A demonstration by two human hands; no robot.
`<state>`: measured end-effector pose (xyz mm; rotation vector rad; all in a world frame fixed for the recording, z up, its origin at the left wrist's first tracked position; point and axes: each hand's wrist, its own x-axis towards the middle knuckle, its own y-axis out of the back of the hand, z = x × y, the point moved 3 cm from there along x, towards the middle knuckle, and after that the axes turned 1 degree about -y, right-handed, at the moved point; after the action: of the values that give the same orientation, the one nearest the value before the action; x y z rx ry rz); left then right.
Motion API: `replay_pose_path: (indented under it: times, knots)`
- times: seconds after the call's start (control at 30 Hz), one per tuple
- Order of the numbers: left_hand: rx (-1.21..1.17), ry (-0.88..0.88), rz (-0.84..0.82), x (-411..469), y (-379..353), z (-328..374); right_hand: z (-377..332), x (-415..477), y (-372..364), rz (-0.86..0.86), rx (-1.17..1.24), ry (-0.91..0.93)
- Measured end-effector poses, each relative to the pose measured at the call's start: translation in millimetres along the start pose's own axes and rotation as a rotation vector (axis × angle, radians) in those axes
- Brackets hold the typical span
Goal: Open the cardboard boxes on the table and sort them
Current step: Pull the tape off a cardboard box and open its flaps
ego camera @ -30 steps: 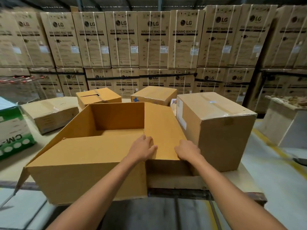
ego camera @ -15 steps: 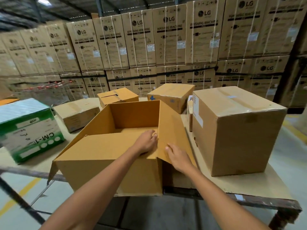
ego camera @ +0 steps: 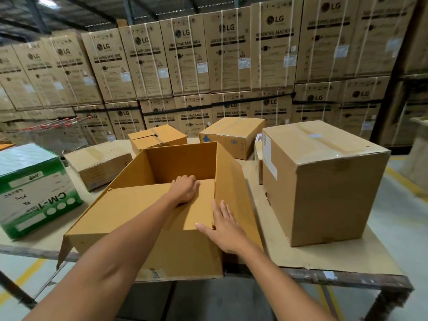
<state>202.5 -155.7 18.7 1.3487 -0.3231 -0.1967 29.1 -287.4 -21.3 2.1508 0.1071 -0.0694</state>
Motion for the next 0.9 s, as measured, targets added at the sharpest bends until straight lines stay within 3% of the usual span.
replay_pose_path:
  times: [0.23,0.33,0.43,0.57,0.7,0.9]
  knots:
    - [0.110,-0.149,0.471,-20.0,68.8,5.5,-1.2,-3.5,-5.3,0.138,-0.044,0.071]
    - [0.119,-0.195,0.577,-34.1,108.1,7.8,-2.5,-2.3,-5.4,0.136,-0.075,0.159]
    - [0.072,-0.252,0.552,-50.9,135.8,12.3,1.4,-6.7,0.5,0.091,0.062,0.245]
    - [0.011,-0.287,0.595,-92.7,159.9,17.8,13.9,0.5,6.3,0.069,0.334,0.180]
    - [-0.103,-0.217,0.415,-140.4,190.3,28.4,15.9,18.8,6.1,0.056,0.100,0.227]
    - [-0.160,0.010,0.172,-223.8,196.7,47.2,16.8,33.0,8.8,0.031,0.130,0.111]
